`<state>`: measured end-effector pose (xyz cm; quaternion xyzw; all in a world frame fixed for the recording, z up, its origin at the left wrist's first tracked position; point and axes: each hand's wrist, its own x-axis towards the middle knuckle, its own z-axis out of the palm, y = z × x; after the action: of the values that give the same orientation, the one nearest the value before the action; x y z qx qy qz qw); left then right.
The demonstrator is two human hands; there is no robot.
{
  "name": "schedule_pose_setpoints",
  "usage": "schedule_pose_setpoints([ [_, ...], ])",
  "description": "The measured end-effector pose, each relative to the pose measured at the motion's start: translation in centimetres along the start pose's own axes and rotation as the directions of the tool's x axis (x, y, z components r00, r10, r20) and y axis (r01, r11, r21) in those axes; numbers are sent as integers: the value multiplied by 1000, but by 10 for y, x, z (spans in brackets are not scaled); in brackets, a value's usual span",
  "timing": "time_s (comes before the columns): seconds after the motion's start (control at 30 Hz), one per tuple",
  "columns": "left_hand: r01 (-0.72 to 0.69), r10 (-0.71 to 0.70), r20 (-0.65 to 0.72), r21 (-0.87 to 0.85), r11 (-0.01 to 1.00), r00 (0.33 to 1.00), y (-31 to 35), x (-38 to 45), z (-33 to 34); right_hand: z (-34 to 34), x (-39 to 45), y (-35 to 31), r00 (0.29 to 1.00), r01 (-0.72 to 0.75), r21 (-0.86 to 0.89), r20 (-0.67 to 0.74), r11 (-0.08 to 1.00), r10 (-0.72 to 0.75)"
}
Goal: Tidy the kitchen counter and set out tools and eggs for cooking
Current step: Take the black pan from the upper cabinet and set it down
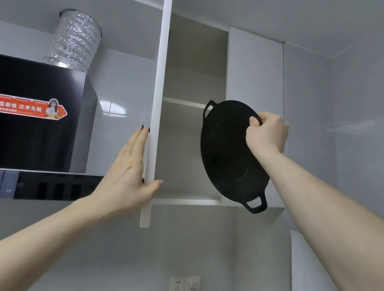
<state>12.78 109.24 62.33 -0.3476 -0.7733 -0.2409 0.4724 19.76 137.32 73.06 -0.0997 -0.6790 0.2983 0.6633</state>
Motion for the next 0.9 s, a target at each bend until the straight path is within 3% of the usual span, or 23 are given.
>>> schedule_pose_setpoints([
  [0.37, 40, -26, 76, -191, 981, 997, 22, -23, 10, -56, -66, 1, 975, -128, -123, 164, 984, 148],
  [0.6, 6, 8, 85, -168, 986, 996, 48, -12, 35, -62, -112, 29, 935, -217, -267, 219, 939, 278],
  [0.9, 49, -25, 273, -79, 996, 962, 77, 12, 60, -40, -175, 79, 817, -234, -414, 407, 880, 409],
])
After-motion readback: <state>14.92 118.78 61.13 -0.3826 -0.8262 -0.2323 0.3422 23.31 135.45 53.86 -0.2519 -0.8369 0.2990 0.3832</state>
